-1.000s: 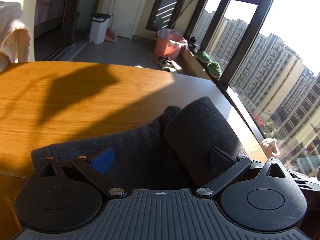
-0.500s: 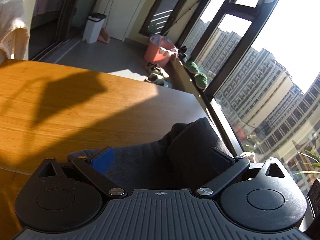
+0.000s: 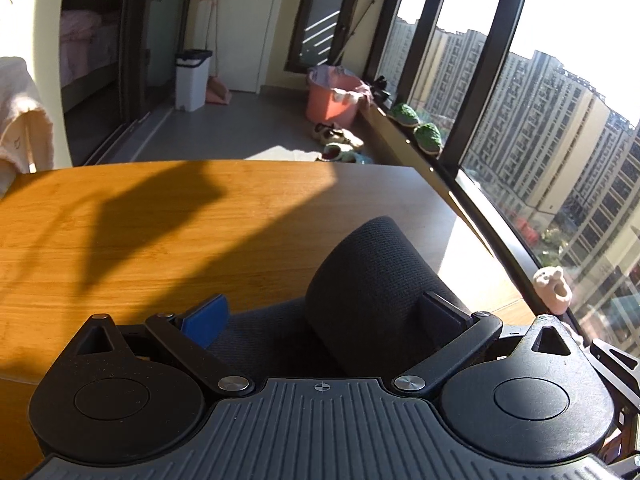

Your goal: Fold clothes

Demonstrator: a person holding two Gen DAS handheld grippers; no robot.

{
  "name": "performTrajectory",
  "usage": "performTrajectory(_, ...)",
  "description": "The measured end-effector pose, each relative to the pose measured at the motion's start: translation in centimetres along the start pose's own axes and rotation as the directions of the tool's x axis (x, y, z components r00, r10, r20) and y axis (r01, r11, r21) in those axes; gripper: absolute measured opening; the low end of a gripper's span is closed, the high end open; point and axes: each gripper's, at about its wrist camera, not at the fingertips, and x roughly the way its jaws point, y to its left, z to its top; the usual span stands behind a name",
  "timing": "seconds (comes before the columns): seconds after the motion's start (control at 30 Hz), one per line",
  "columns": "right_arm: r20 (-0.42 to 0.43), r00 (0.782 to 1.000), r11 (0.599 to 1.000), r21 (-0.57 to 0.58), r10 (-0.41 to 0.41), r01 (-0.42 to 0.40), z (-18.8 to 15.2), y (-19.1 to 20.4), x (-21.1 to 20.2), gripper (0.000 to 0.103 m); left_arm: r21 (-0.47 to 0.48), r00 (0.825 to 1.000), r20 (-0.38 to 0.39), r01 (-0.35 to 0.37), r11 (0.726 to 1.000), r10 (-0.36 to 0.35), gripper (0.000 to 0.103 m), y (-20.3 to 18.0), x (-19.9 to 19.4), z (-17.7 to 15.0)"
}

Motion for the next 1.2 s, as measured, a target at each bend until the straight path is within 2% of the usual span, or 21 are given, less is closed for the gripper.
performTrajectory(0.13, 0.009, 0.998, 0.987, 0.149, 0.065, -0.065, 1.0, -2.4, 0.3, 0.067, -0.026, 1.0, -0.005, -0.001, 1.0, 0.001, 0.103, 1.4, 0.1, -0.2)
performTrajectory(0.3, -0.01, 0.996, 0.955, 0.285, 0.094, -0.087, 0.3, -4.5, 2.2, 0.067, -0.016, 1.0, 0.005, -0.01, 1.0, 0.01, 0.103, 1.5, -0.1, -0.5)
performTrajectory(0.43, -0.037, 0.997, 0.959, 0.278, 0.066, -0.053, -0.8, -4.7, 2.0, 0.067, -0.004, 1.0, 0.008, -0.012, 1.0, 0.012, 0.103, 1.4, -0.2, -0.7)
performTrajectory(0.67, 0.046, 0.998, 0.935, 0.348, 0.049, -0.062, -0.1, -6.2, -0.3, 0.067, 0.003, 1.0, 0.016, -0.019, 1.0, 0.019, 0.103, 1.3, -0.2, -1.0)
performTrajectory(0.77, 0.027, 0.999, 0.943, 0.33, 0.036, -0.043, 0.3, -6.0, 0.9, 0.067, -0.002, 1.0, 0.017, -0.019, 1.0, 0.019, 0.103, 1.4, -0.2, -0.9)
performTrajectory(0.83, -0.024, 0.999, 0.948, 0.318, 0.037, -0.027, -0.2, -5.6, 2.1, 0.068, -0.013, 1.0, 0.015, -0.013, 1.0, 0.014, 0.103, 1.6, -0.4, -0.9)
performTrajectory(0.9, -0.068, 0.997, 0.952, 0.306, 0.037, -0.014, -0.8, -5.3, 3.2, 0.074, -0.034, 1.0, 0.016, -0.008, 0.999, 0.008, 0.103, 1.8, -0.9, -0.7)
performTrajectory(1.0, -0.074, 0.997, 0.958, 0.286, 0.031, -0.009, -1.0, -4.8, 3.0, 0.075, -0.045, 1.0, 0.03, 0.007, 0.999, -0.006, 0.103, 1.9, -1.7, -0.3)
performTrajectory(1.07, -0.073, 0.997, 0.961, 0.275, 0.027, -0.006, -1.0, -4.6, 2.8, 0.075, -0.008, 0.999, 0.026, -0.031, 0.999, 0.031, 0.103, 1.5, -1.4, -0.3)
performTrajectory(1.13, -0.052, 0.998, 0.958, 0.287, 0.035, -0.019, -0.7, -4.6, 2.3, 0.075, 0.025, 0.998, 0.023, -0.066, 0.998, 0.065, 0.103, 1.2, -1.1, -0.3)
performTrajectory(1.2, -0.024, 0.996, 0.944, 0.323, 0.085, -0.073, -0.4, -4.9, 2.0, 0.075, -0.003, 0.999, 0.011, -0.049, 0.999, 0.049, 0.103, 1.8, -0.7, -0.5)
